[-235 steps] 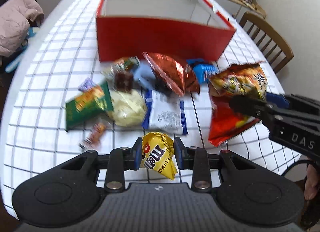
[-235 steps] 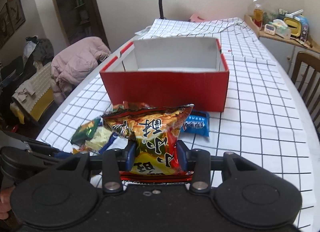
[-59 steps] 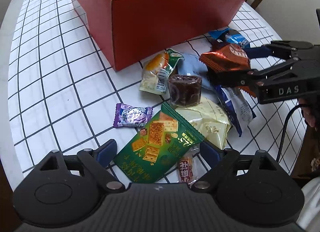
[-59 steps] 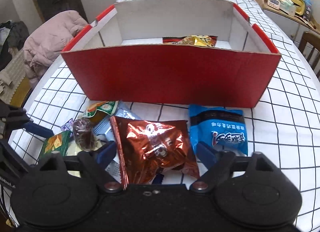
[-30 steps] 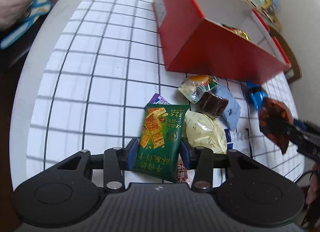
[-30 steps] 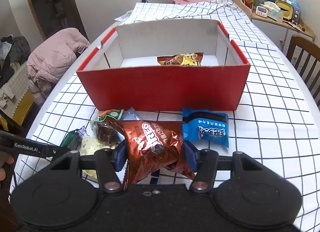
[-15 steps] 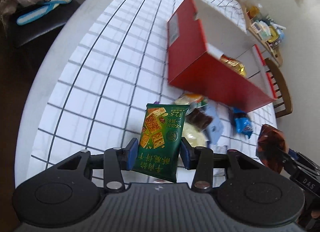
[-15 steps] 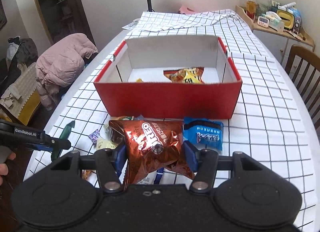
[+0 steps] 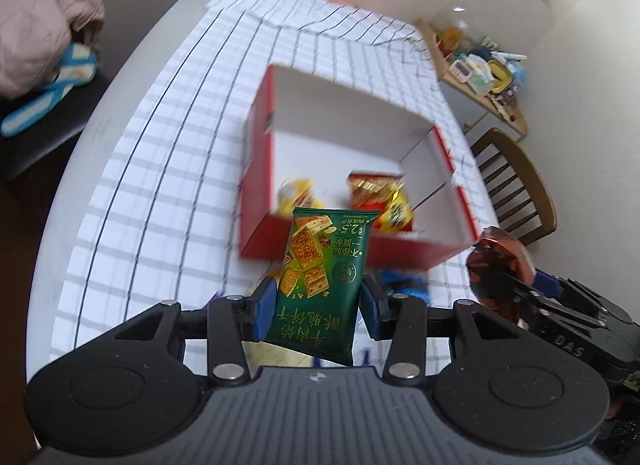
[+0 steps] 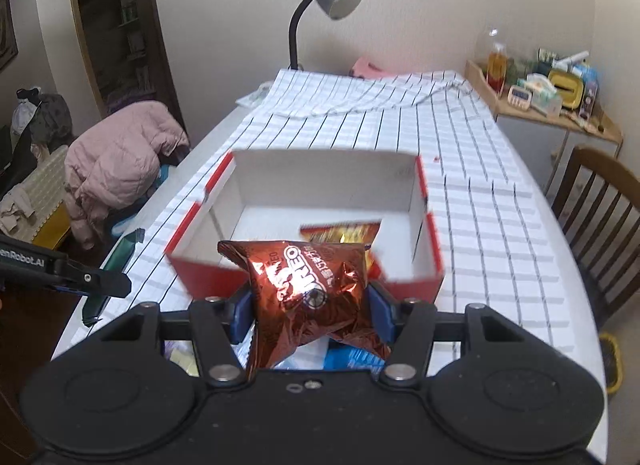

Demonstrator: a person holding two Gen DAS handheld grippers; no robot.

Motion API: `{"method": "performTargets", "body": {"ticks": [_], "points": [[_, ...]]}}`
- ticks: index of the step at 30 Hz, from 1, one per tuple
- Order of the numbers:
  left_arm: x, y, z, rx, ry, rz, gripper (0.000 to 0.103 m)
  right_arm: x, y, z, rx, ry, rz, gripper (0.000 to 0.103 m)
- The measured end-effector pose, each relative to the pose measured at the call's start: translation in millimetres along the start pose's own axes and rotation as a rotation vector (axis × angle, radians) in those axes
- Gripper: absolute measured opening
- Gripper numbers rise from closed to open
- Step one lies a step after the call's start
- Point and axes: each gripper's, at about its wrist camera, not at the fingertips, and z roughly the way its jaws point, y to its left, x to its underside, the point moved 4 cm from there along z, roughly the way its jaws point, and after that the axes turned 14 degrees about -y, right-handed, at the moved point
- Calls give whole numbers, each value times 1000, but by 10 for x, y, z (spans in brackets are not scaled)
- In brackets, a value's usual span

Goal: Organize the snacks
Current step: 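Carry the Oreo and cracker packets with both tools over the box, then open both tools to drop the Oreo and cracker packets in the box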

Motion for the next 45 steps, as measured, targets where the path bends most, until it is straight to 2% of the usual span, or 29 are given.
{"method": "performTargets", "body": {"ticks": [5,11,21,28,33,41,45], "points": [[-261,-283,201,-19,-23,56,43,-229,-185,207,11,-19,-3,57],[-524,-435,577,-101,-28,93,43,-425,-349,584,5,-16,-25,57],[-781,-488,1277,-215,25,123,43,-459,-486,1374,-28,85,-52,57],[-784,-491,1750,-293,78,180,43,-294,-449,1827,-41,163,-141,57],[-729,-524,2004,-314,143,229,43,-261,-413,2019,-66,200,-188,57],[-611,-422,2265,-357,240,241,43,-229,-421,2119,-85,245,-202,59],[-606,-415,2282,-351,242,237,43,-231,-418,2116,-91,251,-205,63]]}}
